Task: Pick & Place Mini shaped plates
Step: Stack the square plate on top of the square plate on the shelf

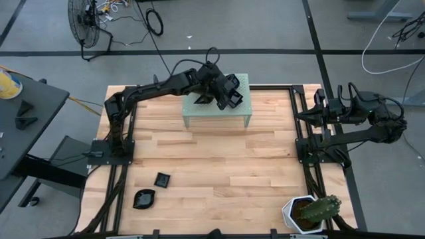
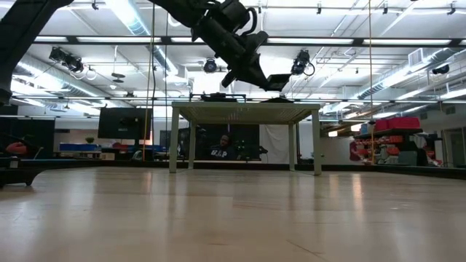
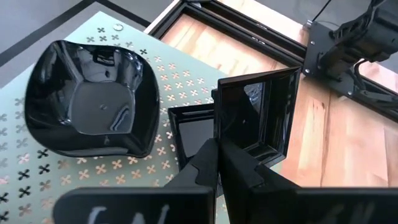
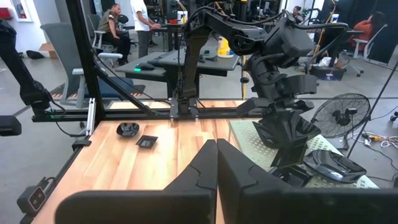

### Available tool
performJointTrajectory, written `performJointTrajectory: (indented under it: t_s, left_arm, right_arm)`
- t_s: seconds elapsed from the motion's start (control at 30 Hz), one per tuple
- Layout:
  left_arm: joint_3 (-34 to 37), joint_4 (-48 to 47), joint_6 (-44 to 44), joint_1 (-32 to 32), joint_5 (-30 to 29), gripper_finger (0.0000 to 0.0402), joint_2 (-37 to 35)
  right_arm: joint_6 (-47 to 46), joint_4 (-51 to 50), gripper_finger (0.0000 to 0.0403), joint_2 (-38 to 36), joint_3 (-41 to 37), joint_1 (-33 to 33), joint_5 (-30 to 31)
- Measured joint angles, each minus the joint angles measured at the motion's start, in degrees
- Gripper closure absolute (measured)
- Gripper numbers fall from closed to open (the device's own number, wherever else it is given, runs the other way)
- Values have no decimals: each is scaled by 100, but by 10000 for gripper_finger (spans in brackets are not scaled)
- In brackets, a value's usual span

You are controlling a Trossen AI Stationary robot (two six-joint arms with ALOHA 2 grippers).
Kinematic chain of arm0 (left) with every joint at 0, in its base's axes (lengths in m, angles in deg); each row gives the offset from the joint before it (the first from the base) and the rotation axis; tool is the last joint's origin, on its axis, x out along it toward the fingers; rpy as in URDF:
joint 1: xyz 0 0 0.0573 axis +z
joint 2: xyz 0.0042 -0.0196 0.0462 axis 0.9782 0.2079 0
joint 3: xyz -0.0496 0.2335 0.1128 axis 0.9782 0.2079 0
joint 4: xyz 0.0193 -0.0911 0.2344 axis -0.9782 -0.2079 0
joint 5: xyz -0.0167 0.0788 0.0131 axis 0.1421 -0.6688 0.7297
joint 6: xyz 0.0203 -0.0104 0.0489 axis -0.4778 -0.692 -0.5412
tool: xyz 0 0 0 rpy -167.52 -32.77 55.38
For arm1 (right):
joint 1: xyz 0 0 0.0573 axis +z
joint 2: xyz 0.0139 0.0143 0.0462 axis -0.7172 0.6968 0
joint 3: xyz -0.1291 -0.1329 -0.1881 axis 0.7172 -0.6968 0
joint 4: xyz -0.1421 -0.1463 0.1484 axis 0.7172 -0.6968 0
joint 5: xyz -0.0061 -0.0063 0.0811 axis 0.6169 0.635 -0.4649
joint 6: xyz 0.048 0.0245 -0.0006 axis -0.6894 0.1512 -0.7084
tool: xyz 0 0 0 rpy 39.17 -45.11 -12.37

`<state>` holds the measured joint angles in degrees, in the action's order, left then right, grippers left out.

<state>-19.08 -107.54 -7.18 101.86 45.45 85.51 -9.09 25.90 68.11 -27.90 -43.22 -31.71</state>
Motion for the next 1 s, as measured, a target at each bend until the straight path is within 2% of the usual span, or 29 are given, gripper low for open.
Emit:
performJointTrajectory:
  t_s: [1.0]
  left_arm:
    - [7, -22, 120, 105, 138, 388, 129]
  right_arm:
    - [0, 0, 399, 2, 2, 2, 1]
